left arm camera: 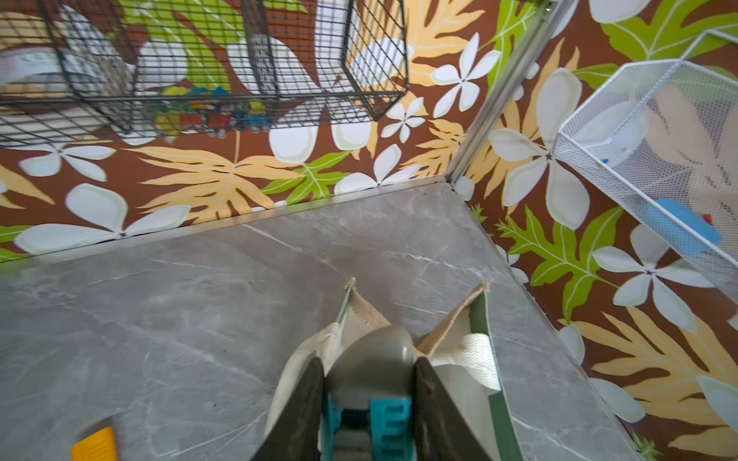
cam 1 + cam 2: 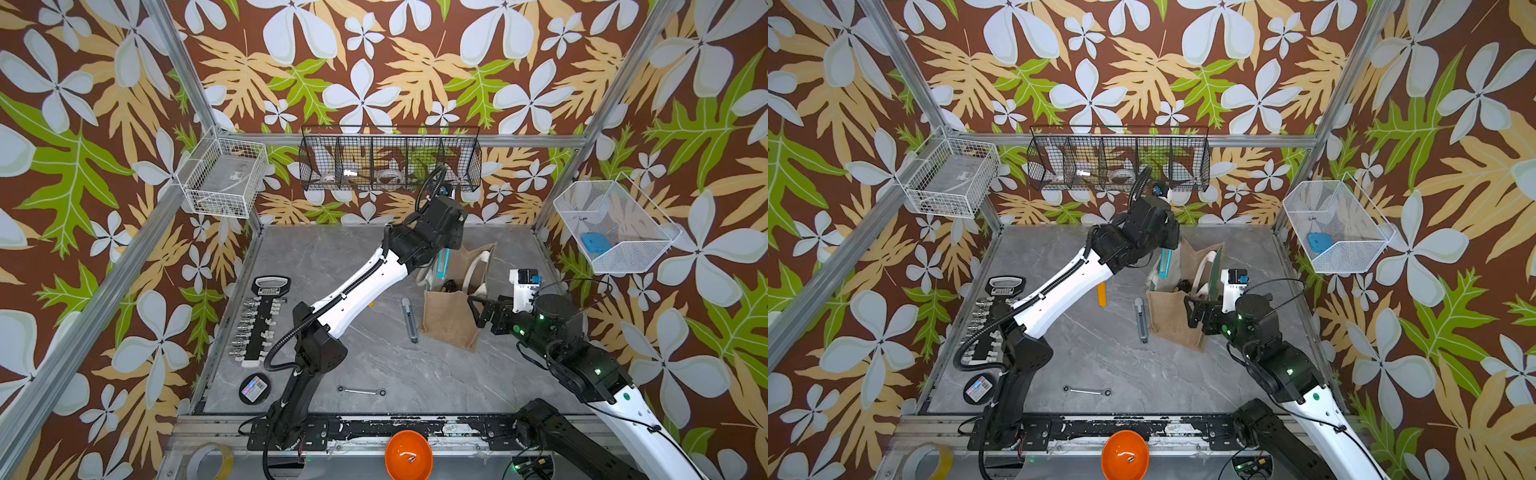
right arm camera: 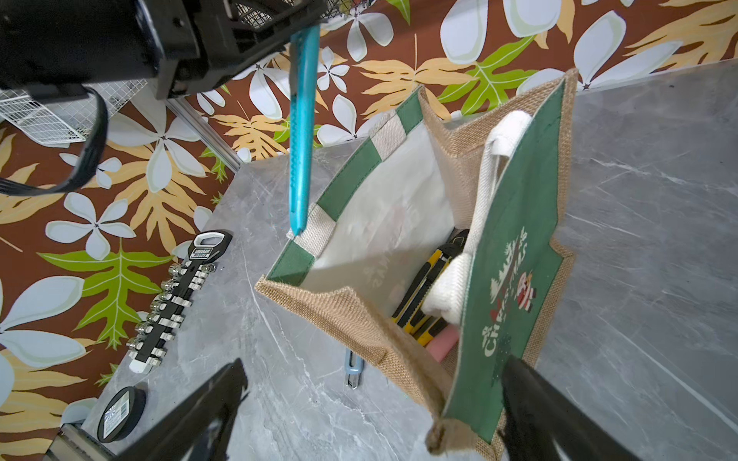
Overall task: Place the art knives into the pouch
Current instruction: Place the utility knife in the pouch.
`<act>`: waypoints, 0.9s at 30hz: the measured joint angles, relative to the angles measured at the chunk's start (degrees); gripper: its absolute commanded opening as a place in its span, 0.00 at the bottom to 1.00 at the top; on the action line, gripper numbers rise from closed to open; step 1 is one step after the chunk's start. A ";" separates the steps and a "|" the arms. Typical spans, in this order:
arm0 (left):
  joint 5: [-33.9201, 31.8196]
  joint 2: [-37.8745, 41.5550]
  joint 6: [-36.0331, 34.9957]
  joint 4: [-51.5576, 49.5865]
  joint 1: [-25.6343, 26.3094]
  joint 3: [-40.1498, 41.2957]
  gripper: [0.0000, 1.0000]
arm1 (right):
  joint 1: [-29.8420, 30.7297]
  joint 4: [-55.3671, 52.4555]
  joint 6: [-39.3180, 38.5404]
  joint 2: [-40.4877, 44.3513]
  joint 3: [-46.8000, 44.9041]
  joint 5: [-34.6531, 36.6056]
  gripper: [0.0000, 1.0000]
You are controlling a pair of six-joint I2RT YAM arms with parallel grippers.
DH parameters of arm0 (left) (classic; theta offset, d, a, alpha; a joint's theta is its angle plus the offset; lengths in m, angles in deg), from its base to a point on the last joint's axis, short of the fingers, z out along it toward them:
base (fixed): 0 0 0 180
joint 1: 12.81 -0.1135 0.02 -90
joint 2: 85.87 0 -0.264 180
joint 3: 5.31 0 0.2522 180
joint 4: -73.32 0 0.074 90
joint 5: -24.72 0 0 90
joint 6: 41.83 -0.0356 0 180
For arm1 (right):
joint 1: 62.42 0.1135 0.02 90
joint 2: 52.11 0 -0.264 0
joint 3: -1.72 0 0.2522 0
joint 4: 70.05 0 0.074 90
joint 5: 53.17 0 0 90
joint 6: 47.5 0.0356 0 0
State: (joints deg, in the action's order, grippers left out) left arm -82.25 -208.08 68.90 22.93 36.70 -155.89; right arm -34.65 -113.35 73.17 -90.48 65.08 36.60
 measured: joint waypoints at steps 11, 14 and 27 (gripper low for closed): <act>4.02 -4.70 -0.50 2.97 2.45 5.40 0.59 | 0.00 -1.14 0.13 0.52 -0.04 0.57 1.00; 4.59 -4.94 -0.94 2.19 2.25 5.55 0.84 | 0.00 -1.64 0.13 0.50 -0.24 1.05 1.00; -0.74 11.32 -2.97 6.01 2.16 22.21 1.00 | 0.00 -4.70 -2.62 -5.68 7.50 4.72 1.00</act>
State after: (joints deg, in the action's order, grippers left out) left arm -83.00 -196.76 65.93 28.94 38.87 -133.68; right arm -34.65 -118.05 70.55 -96.16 72.58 41.32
